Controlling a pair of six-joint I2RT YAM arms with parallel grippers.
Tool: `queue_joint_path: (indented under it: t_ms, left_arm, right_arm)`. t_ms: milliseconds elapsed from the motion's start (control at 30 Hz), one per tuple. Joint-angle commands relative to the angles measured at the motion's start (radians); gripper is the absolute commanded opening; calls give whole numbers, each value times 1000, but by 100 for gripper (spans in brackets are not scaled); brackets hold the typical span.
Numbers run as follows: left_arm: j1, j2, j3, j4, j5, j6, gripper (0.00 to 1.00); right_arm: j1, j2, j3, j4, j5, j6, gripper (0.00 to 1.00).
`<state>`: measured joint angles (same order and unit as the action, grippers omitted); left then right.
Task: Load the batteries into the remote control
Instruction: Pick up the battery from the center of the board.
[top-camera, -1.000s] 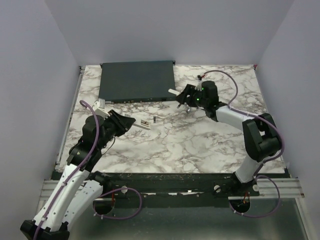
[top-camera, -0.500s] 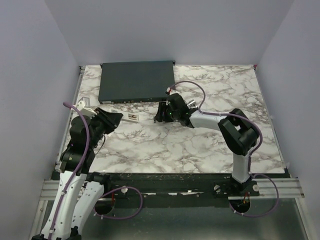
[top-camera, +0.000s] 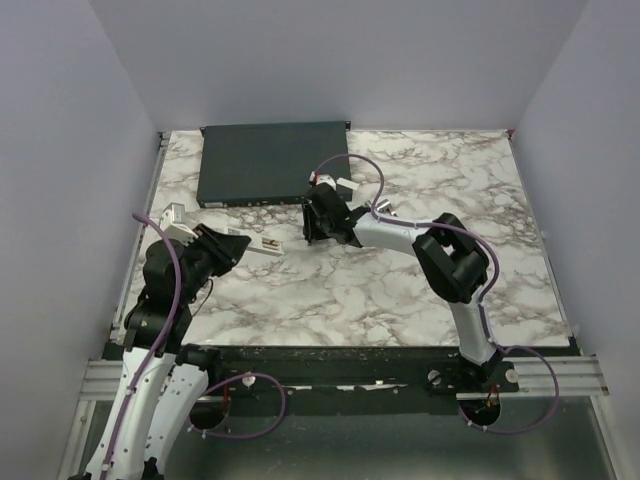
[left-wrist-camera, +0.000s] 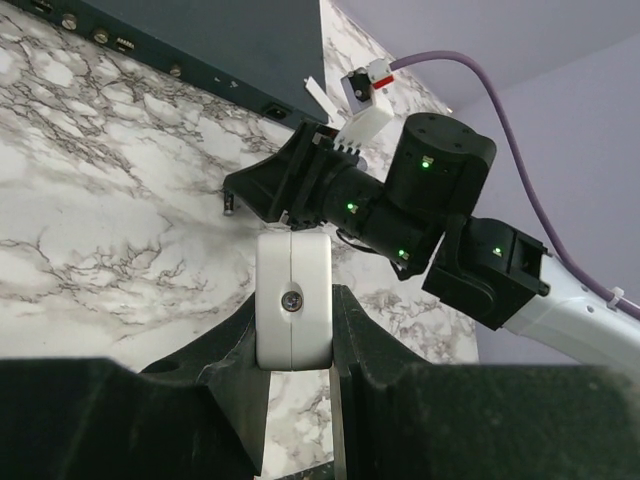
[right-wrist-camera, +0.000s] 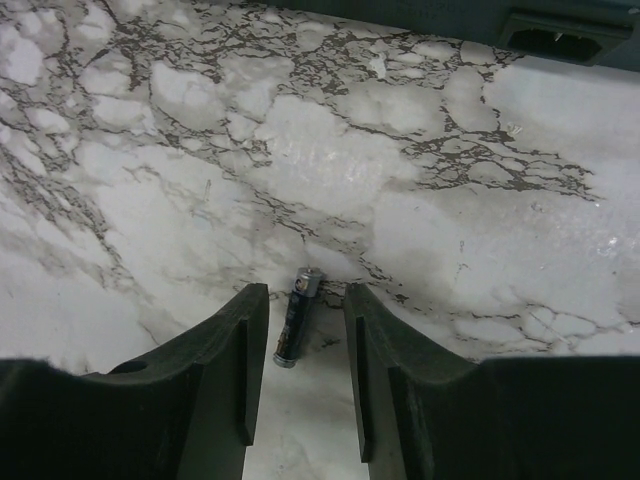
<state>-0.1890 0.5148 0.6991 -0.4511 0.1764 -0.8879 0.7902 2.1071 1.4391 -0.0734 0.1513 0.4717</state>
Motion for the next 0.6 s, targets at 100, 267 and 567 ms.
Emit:
queue_joint_path:
  t_ms: [100, 267, 567]
  left_arm:
    - [10, -39, -9, 24, -11, -8, 0]
    - [10, -43, -19, 27, -3, -17, 0]
    - [9, -47, -18, 32, -5, -19, 0]
  right_arm:
    - [29, 74, 95, -134, 126, -48, 37]
    - [40, 103, 138, -158, 126, -55, 33]
    - [58, 106, 154, -214, 126, -88, 27]
